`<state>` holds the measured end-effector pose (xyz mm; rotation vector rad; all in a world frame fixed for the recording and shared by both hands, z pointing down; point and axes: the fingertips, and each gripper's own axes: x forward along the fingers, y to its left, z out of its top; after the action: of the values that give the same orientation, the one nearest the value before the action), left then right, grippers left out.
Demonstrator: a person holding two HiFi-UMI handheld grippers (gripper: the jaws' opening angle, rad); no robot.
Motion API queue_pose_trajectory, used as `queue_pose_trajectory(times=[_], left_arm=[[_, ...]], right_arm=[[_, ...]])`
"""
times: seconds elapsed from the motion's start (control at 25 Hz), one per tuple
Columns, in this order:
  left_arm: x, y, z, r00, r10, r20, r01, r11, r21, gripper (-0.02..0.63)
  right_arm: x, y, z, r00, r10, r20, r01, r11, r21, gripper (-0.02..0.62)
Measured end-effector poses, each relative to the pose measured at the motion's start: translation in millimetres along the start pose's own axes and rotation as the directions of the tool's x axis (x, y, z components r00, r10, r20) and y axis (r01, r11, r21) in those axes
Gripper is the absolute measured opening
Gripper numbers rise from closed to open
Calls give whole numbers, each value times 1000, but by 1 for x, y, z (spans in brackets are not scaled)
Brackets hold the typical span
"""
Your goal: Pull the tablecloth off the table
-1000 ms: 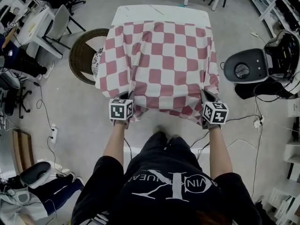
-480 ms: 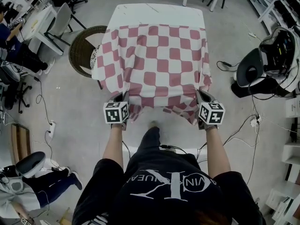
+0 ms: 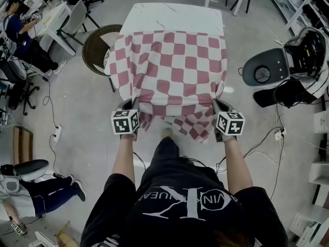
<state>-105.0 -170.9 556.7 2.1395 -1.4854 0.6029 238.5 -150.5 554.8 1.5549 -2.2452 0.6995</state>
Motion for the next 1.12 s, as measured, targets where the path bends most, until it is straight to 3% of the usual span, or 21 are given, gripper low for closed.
queue_pose_trajectory(times=[0.56, 1.12], left_arm=[[-70, -23, -22, 996, 59, 69, -57, 998, -26, 23], [-110, -32, -16, 988, 70, 135, -66, 997, -35, 23]], right_arm=[[-55, 23, -6, 997, 69, 44, -66, 995, -69, 12], [-85, 37, 4, 988, 89, 125, -84, 996, -43, 12]])
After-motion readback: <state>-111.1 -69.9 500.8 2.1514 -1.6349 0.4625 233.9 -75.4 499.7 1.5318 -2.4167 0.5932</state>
